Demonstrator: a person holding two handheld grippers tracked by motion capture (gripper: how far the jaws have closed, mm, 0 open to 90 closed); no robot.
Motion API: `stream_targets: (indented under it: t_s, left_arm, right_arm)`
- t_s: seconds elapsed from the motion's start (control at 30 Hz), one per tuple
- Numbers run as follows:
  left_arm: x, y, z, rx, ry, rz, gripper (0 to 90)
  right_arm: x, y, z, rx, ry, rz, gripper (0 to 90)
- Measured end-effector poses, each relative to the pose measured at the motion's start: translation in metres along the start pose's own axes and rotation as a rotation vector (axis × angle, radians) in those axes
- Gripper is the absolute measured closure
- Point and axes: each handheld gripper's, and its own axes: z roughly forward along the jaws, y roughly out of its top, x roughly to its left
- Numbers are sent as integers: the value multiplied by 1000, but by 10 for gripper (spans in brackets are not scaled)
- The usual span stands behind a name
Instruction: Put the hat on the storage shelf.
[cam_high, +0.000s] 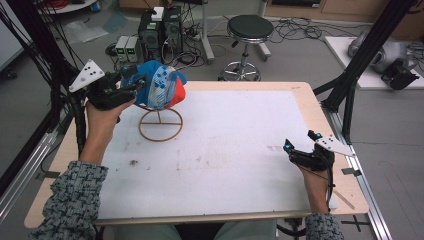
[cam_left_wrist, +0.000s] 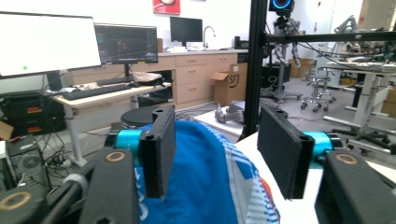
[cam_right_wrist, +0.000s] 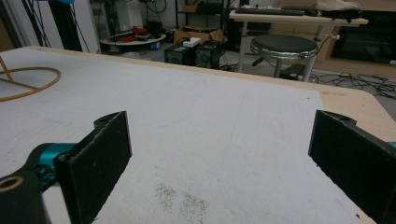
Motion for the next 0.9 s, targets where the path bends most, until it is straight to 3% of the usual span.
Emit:
stream_targets:
  t_s: [0.33, 0.7, 0.9]
  left_arm:
    - [1, -7, -23, -14, 55, 9, 380]
    - [0, -24, -51, 3, 125, 21, 331]
    - [-8, -38, -64, 17, 164, 55, 300]
  right_arm:
    - [0, 0, 0, 0, 1, 1, 49]
    - [0, 0, 1, 2, 4, 6, 49]
    - [0, 0, 0, -3, 5, 12, 49]
